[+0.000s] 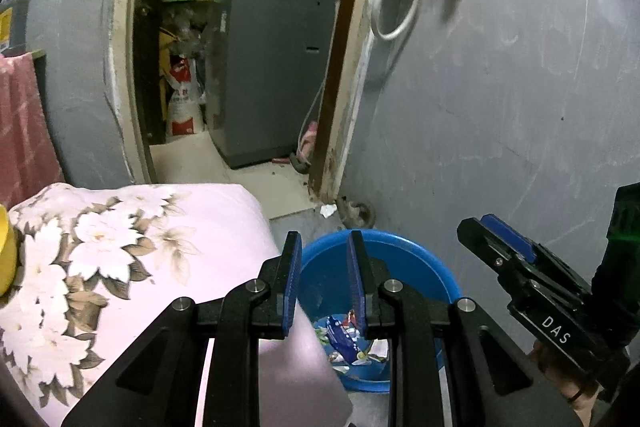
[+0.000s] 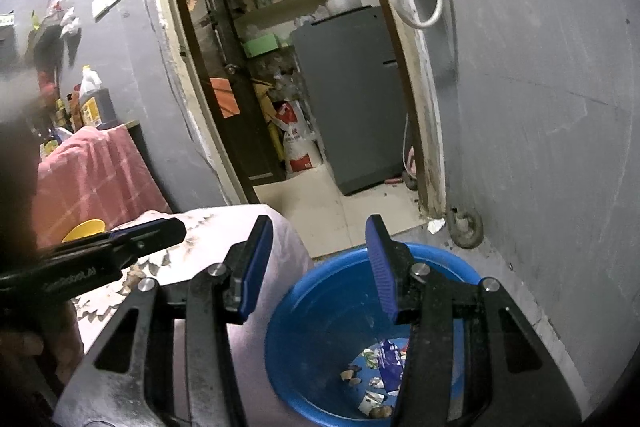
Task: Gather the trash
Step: 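Move both open tools back over the table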
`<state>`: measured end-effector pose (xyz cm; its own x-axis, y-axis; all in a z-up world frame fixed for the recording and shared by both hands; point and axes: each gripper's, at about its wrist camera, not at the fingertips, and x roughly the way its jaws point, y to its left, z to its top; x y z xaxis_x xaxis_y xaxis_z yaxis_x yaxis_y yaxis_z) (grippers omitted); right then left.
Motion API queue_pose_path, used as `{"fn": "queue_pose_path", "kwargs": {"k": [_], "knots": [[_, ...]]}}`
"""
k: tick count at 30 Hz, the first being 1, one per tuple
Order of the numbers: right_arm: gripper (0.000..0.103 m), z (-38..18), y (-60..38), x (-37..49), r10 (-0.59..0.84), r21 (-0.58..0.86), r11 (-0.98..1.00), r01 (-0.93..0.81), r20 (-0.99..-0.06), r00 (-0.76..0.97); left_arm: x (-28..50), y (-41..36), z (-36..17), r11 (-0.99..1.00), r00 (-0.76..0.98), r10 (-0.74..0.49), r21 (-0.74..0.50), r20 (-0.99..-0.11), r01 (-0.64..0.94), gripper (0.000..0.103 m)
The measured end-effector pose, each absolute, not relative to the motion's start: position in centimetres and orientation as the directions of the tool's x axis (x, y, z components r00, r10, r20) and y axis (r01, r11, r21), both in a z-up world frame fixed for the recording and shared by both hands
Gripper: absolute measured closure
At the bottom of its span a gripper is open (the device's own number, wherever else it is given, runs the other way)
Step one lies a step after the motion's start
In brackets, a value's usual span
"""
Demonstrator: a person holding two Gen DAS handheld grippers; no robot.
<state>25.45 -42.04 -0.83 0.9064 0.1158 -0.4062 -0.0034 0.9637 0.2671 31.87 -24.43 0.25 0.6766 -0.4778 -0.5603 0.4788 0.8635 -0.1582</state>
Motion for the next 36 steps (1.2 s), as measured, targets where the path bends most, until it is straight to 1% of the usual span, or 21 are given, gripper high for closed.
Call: {"fn": "queue_pose_path", "kwargs": {"k": [8, 12, 13, 14, 16, 19, 21, 23, 24, 25, 27, 29, 31, 32, 36], "knots": [[0.046, 2.0, -38.6, 24.9, 0.131, 0.234, 0.971, -0.047, -0.361, 0.923, 30.3, -20.2, 2.9, 0.888, 0.741, -0.454, -0.178, -0.494, 0.424, 0.084], [0.042, 3.2, -36.6, 24.7, 0.143, 0.225, 0.972, -0.069, -0.333, 0.932, 29.3, -17.5, 3.9, 0.903, 0.776, -0.429, -0.185, -0.463, 0.389, 0.083], [0.04, 3.4, -36.2, 24.6, 0.146, 0.223, 0.972, -0.074, -0.326, 0.934, 29.1, -16.9, 4.2, 0.905, 0.783, -0.424, -0.187, -0.455, 0.381, 0.081], [0.039, 3.7, -35.6, 24.5, 0.149, 0.221, 0.972, -0.079, -0.32, 0.936, 28.8, -16.2, 4.4, 0.908, 0.791, -0.419, -0.193, -0.446, 0.372, 0.076], [0.035, 4.3, -34.4, 24.4, 0.155, 0.212, 0.973, -0.092, -0.306, 0.939, 28.3, -14.6, 4.8, 0.912, 0.808, -0.41, -0.209, -0.424, 0.353, 0.072], [0.029, 5.0, -32.7, 24.2, 0.167, 0.196, 0.974, -0.112, -0.291, 0.942, 27.6, -12.4, 5.3, 0.919, 0.829, -0.391, -0.222, -0.4, 0.327, 0.071], [0.024, 5.3, -31.7, 24.1, 0.171, 0.187, 0.975, -0.121, -0.282, 0.944, 27.2, -11.3, 5.6, 0.925, 0.843, -0.375, -0.222, -0.387, 0.309, 0.066], [0.018, 5.5, -30.8, 24.0, 0.176, 0.182, 0.975, -0.129, -0.276, 0.945, 26.7, -9.9, 5.8, 0.932, 0.86, -0.352, -0.224, -0.37, 0.286, 0.056], [0.014, 5.7, -30.3, 23.8, 0.178, 0.178, 0.975, -0.133, -0.27, 0.946, 26.4, -9.1, 5.9, 0.935, 0.869, -0.339, -0.227, -0.36, 0.271, 0.053], [0.011, 5.8, -29.6, 23.7, 0.179, 0.175, 0.975, -0.136, -0.261, 0.948, 26.1, -8.3, 5.9, 0.939, 0.878, -0.326, -0.23, -0.35, 0.257, 0.048], [0.006, 6.0, -28.6, 23.5, 0.181, 0.17, 0.975, -0.141, -0.248, 0.952, 25.5, -6.5, 5.9, 0.946, 0.897, -0.296, -0.233, -0.328, 0.227, 0.04], [0.0, 6.4, -27.3, 23.5, 0.18, 0.164, 0.976, -0.144, -0.23, 0.956, 25.0, -5.1, 5.9, 0.951, 0.913, -0.266, -0.235, -0.308, 0.198, 0.018], [0.0, 6.6, -26.1, 23.4, 0.177, 0.154, 0.977, -0.146, -0.212, 0.961, 24.1, -3.2, 5.9, 0.954, 0.936, -0.23, -0.253, -0.266, 0.162, 0.01], [0.0, 6.7, -25.6, 23.3, 0.175, 0.148, 0.978, -0.146, -0.205, 0.963, 23.9, -2.4, 5.7, 0.954, 0.943, -0.217, -0.258, -0.253, 0.151, 0.007], [0.0, 6.8, -23.4, 23.1, 0.182, 0.121, 0.979, -0.162, -0.182, 0.966, 22.8, 0.1, 5.5, 0.966, 0.962, -0.151, -0.242, -0.227, 0.095, 0.005]]}}
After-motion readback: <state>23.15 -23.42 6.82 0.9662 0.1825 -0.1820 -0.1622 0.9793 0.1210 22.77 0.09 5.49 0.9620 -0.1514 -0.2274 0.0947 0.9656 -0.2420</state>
